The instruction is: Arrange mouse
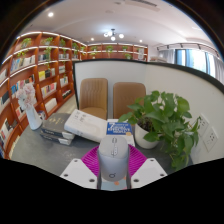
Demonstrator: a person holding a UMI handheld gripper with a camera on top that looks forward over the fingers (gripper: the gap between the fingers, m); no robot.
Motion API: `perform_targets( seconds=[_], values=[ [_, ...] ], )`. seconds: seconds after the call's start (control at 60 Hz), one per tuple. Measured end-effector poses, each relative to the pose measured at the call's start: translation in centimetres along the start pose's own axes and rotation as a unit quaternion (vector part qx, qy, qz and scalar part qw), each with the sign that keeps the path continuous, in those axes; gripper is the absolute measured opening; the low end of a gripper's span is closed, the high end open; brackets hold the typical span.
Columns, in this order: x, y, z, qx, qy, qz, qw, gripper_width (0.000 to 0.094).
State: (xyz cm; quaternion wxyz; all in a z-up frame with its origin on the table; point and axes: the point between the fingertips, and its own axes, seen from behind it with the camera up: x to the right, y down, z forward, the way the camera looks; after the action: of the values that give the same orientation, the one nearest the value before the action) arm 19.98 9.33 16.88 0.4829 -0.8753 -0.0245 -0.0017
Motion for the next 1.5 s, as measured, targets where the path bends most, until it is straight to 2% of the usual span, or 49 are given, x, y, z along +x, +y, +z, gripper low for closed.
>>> perform_targets(
  seconds=[0.117,0.217,0.367,0.4,0.5,0.633,0.717,0.817,0.867,1.05,1.233,1.383,1.5],
  values=[
    [2.2,6.9,3.2,-0.071,0.001,0.007,0.997,0.0332],
    [2.1,12.4,5.8,-0.116,-0.007,0.012,0.993,0.0333],
    [1.0,16.5,7.7,-0.148,-0.019,0.001,0.989,0.0334],
    [1.0,16.1,7.7,-0.136,-0.016,0.002,0.991,0.0337],
    [0.9,16.2,7.9,-0.135,-0.016,0.012,0.991,0.0383],
    [1.0,16.2,7.9,-0.139,-0.017,0.004,0.990,0.0484],
    [1.2,16.5,7.7,-0.156,-0.011,0.001,0.988,0.0538],
    [1.8,16.2,6.1,-0.189,0.002,-0.026,0.982,0.0777],
    [1.7,14.6,4.8,-0.178,0.010,-0.035,0.983,0.0873],
    [0.2,6.7,-1.7,-0.113,0.027,-0.023,0.993,0.0873],
    [-2.1,1.6,-9.3,-0.044,0.041,0.008,0.998,0.0870],
    [-4.8,0.7,-14.4,-0.006,0.037,0.033,0.999,0.0868],
    [-6.9,1.7,-17.4,0.001,0.031,0.036,0.999,0.0866]
  ],
)
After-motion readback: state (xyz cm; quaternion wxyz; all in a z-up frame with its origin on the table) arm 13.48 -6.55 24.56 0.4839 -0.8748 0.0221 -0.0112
